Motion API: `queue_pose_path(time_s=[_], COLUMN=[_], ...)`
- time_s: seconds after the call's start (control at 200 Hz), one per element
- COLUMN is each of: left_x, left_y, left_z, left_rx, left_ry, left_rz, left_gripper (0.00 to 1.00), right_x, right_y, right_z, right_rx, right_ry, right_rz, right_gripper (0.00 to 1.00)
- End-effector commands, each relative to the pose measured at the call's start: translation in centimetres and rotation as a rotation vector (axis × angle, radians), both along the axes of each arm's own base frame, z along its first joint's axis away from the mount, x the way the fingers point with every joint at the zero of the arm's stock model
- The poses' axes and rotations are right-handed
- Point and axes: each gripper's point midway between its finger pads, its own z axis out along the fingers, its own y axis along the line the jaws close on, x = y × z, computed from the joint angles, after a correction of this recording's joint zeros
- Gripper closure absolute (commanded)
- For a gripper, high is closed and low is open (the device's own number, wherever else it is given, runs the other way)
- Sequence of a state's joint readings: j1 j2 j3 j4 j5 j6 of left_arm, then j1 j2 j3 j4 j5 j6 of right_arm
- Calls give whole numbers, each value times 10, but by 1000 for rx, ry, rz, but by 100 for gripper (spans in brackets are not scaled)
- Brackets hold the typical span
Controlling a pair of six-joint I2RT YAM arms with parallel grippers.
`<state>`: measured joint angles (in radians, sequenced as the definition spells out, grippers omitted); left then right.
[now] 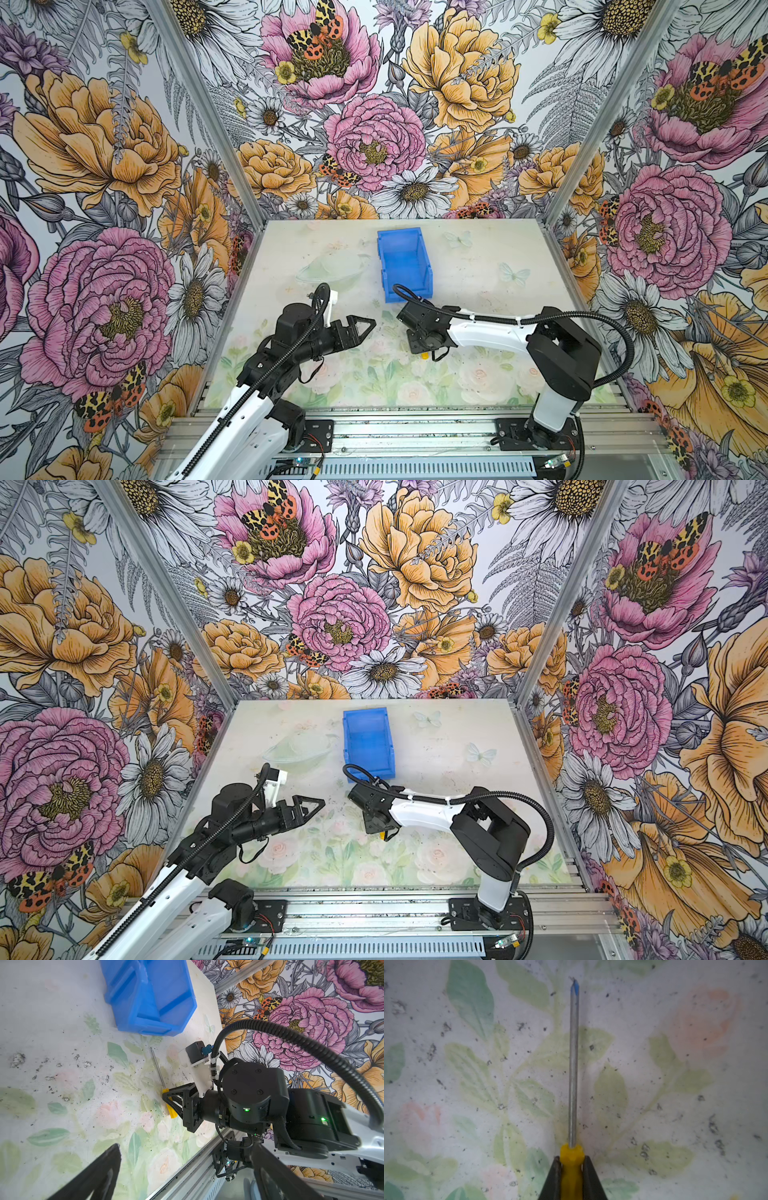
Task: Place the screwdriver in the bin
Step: 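Lift the screwdriver with the right gripper and carry it over the blue bin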
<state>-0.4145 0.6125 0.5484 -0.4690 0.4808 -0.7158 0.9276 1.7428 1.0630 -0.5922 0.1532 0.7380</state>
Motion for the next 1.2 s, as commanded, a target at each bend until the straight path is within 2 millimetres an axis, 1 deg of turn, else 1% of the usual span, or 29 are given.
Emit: queue_pose_path(time_s=[0.0,0.16,0.23,0.35,0.39,0.43,0.45,0.47,0.48,0.49,0.596,0.761,0.901,1.026,1.196], left_x=[3,10,16,26,29,33,35,37,38,38,45,56,66,74,81], left_y=[-2,0,-1,-1,-2,-2,-3,-3,-3,-3,-5,-4,1,7,8], left_z=[20,17,18,25,27,29,30,30,31,31,39,46,48,51,52], left_rx=[-10,9,16,19,17,18,19,20,22,23,30,45,58,65,69], left_ry=[-116,-125,-134,-168,-179,-185,-188,-187,-189,-190,-213,-247,-251,-255,-258], left_rz=[-17,5,14,29,32,36,36,37,37,37,33,50,78,105,103], left_gripper=[1,1,2,1,1,1,1,1,1,1,1,1,1,1,1], right_x=[18,31,41,67,76,85,88,89,97,100,123,155,175,190,205], right_y=[7,10,9,3,4,3,6,8,2,0,0,1,5,13,26], right_z=[43,78,92,116,127,134,140,142,144,146,161,170,172,166,148], right_rx=[65,114,114,137,150,151,159,159,157,157,159,167,185,206,209], right_ry=[-106,-185,-222,-275,-297,-313,-326,-331,-338,-343,-381,-404,-407,-392,-362], right_rz=[5,7,15,-5,-5,-7,2,9,-8,-11,-17,-40,-56,-61,-63], right_gripper=[100,100,100,100,100,100,100,100,100,100,100,100,100,100,100])
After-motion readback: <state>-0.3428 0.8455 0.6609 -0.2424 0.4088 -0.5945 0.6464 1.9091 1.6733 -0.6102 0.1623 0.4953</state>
